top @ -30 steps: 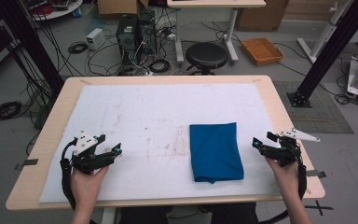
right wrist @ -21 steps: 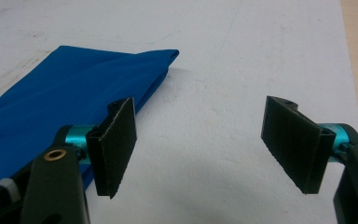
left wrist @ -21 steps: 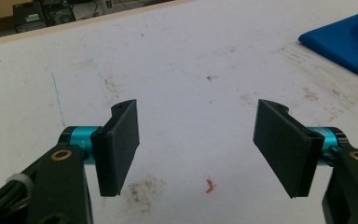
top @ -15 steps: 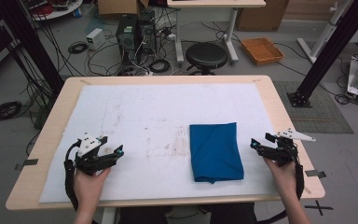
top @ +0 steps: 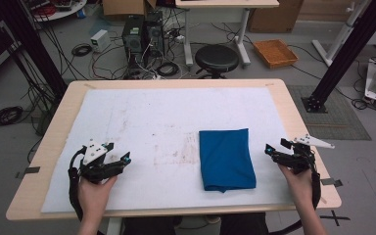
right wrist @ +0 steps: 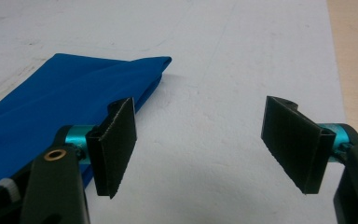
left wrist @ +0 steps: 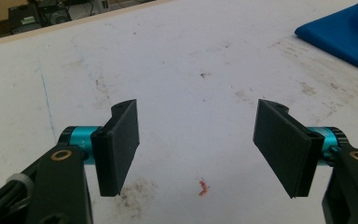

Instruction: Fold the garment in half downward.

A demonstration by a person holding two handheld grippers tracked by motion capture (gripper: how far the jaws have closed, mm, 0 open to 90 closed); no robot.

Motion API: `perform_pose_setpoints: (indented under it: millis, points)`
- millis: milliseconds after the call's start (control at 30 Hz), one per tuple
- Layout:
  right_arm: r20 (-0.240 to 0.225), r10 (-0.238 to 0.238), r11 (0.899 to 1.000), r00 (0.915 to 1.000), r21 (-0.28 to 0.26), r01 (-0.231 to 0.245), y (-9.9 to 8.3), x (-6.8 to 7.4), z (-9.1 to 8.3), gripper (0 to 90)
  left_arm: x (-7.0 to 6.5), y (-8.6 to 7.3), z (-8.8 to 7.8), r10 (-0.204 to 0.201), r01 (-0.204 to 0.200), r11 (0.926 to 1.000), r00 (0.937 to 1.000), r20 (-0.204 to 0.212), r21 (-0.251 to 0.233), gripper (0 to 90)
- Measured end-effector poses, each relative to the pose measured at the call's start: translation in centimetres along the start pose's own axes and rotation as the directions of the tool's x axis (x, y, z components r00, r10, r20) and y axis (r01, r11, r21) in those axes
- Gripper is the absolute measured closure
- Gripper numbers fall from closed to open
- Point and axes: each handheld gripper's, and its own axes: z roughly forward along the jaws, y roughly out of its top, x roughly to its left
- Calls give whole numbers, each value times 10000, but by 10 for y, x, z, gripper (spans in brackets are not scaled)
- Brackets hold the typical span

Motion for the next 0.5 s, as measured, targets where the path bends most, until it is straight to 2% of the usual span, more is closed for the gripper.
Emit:
perform_pose_setpoints:
  millis: [300, 500]
  points:
    - [56, 148, 9999, 9999, -82, -147, 1, -1, -2, 263, -3, 1, -2, 77, -78, 9999, 10000, -19, -73, 313]
    - [-26, 45, 10000, 10000, -70, -45, 2, 2, 0, 262, -3, 3, -5, 123, -124, 9998, 9999, -50, -162, 313]
